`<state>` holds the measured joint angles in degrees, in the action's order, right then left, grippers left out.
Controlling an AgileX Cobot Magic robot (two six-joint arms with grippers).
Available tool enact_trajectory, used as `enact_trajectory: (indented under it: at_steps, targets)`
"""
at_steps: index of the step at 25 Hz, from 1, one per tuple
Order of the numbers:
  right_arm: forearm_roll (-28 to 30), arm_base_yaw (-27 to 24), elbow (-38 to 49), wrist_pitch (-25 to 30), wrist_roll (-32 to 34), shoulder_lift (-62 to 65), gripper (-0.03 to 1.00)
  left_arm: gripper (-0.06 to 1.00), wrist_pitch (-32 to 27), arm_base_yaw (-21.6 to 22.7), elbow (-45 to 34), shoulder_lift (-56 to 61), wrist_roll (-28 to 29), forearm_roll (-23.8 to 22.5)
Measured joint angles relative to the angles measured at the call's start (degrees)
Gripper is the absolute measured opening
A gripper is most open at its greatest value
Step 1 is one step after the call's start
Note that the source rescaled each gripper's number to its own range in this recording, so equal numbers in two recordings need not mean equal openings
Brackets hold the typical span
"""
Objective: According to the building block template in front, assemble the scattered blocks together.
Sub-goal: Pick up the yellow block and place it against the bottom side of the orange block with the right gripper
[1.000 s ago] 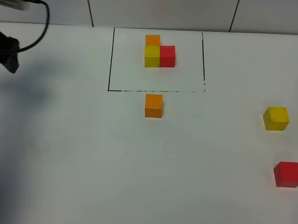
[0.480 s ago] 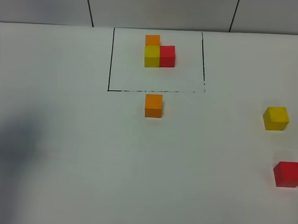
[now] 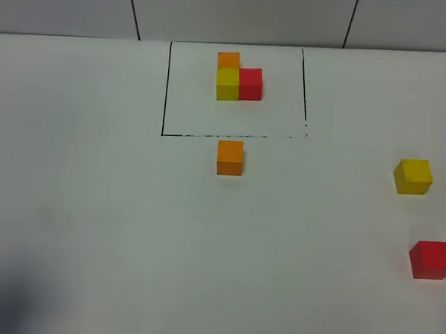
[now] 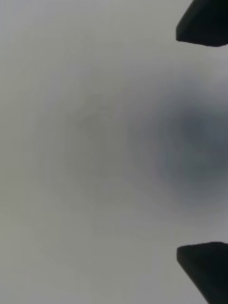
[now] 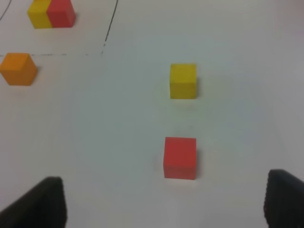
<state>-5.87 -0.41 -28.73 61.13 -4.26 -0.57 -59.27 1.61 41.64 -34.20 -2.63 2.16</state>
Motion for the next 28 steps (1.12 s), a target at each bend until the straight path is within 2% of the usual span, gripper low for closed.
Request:
enact_trajectory:
  at_steps: [6,13,19,28]
  targets:
    - [0.0,0.0,0.0,0.0,0.0,0.0,0.7,0.86,-2.77,-1.34,-3.73,11.06,-0.35,0.15]
    - [0.0,0.0,0.0,0.0,0.0,0.0,0.7,0.79,-2.35,-3.04,-10.16,21.0,-3.6,2.29]
    - [0.0,0.0,0.0,0.0,0.0,0.0,0.7,0.72,-1.98,-3.11,-11.56,28.46,-4.85,2.29]
    - [0.0,0.0,0.0,0.0,0.0,0.0,0.7,0.71,-1.6,-3.11,-12.66,34.52,-5.02,2.47]
